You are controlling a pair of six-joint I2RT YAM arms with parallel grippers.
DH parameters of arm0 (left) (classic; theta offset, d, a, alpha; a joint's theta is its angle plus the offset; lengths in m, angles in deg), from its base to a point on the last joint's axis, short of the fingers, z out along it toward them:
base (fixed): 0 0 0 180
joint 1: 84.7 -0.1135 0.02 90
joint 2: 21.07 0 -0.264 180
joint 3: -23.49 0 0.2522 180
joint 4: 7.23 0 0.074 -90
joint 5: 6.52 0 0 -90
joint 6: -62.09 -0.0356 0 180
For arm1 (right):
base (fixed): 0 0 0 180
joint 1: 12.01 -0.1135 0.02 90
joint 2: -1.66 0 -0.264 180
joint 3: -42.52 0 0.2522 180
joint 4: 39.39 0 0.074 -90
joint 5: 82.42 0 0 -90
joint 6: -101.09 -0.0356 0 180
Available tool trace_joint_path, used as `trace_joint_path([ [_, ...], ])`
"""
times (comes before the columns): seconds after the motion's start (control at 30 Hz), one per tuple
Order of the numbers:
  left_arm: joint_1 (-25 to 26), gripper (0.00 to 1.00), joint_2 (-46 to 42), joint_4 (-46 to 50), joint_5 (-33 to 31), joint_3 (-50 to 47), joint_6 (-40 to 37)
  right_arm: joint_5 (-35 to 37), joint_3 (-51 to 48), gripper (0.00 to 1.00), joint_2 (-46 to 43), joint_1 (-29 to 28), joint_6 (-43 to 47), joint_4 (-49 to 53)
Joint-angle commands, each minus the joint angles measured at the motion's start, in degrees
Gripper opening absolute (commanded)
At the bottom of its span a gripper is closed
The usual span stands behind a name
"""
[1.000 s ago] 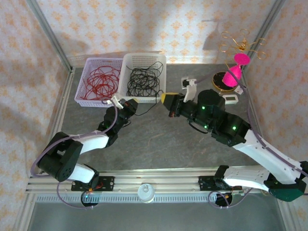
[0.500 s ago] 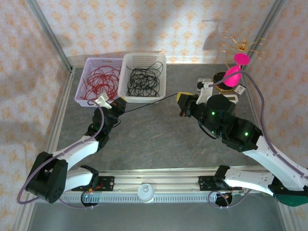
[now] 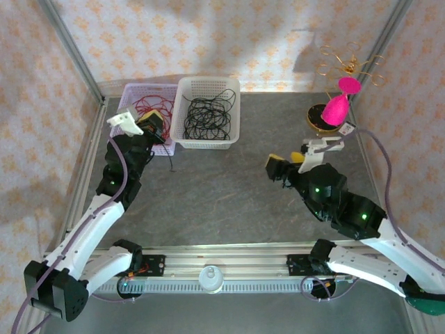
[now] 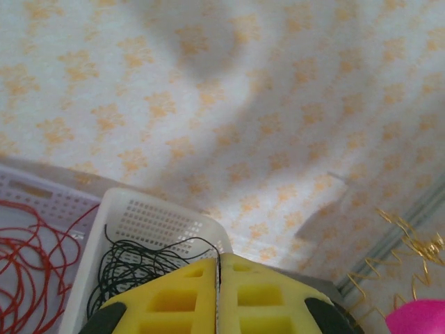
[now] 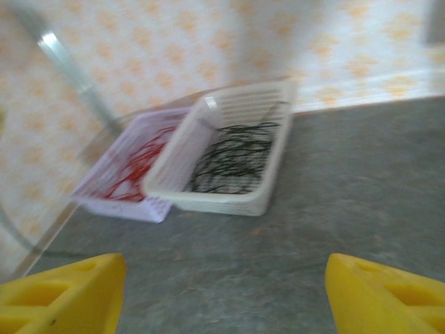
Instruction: Untangle the cables
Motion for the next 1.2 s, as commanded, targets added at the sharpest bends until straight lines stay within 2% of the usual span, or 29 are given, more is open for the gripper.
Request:
trace_joint_path([
  [0.0, -0.2, 0.00, -1.1, 6.5, 7.1, 2.0, -5.3, -17.2, 1.8, 0.76, 9.2, -0.1, 10.7, -10.4],
  [0.13, -0.2, 0.00, -2.8, 9.0, 9.0, 3.9, -5.1, -27.3, 7.7, 0.77, 23.0, -0.1, 14.3, -19.0],
  [0.23, -0.2, 0.00, -4.2, 10.5, 9.2, 5.0, -4.4, -37.6, 7.7, 0.81, 30.2, -0.1, 11.1, -33.3],
  [0.3, -0.2, 0.00, -5.1, 10.6, 9.2, 4.9, -3.4, -43.3, 8.9, 0.82, 34.5, -0.1, 9.1, -38.6],
  [0.47, -0.2, 0.00, -5.3, 8.9, 11.6, 4.3, 0.5, -49.3, 9.9, 0.80, 43.7, 0.1, 6.7, -45.3],
  [0.67, -0.2, 0.00, -5.6, 10.0, 12.1, 5.5, 0.3, -57.7, 10.7, 0.67, 48.3, 0.2, 3.3, -51.6],
  [0.73, -0.2, 0.00, -5.6, 10.3, 12.0, 5.7, 0.2, -59.0, 11.2, 0.66, 48.8, 0.1, 3.3, -51.8],
  [0.8, -0.2, 0.00, -5.4, 10.9, 12.2, 6.0, 0.2, -59.2, 11.6, 0.66, 48.9, 0.1, 3.3, -51.7],
  [0.93, -0.2, 0.00, -5.4, 11.4, 13.0, 5.5, -0.1, -58.4, 13.1, 0.53, 48.4, 2.0, 1.2, -47.6],
  [0.97, -0.2, 0.00, -5.6, 11.7, 13.0, 5.4, -0.2, -58.3, 12.5, 0.53, 48.0, 3.1, -0.9, -47.5],
  [1.03, -0.2, 0.00, -5.9, 12.1, 12.8, 5.2, -0.5, -62.4, 11.3, 0.55, 47.7, 4.8, -4.2, -49.5],
  [1.17, -0.2, 0.00, -6.0, 12.0, 12.8, 4.9, -0.3, -64.9, 11.4, 0.61, 47.9, 4.1, -4.0, -50.7],
])
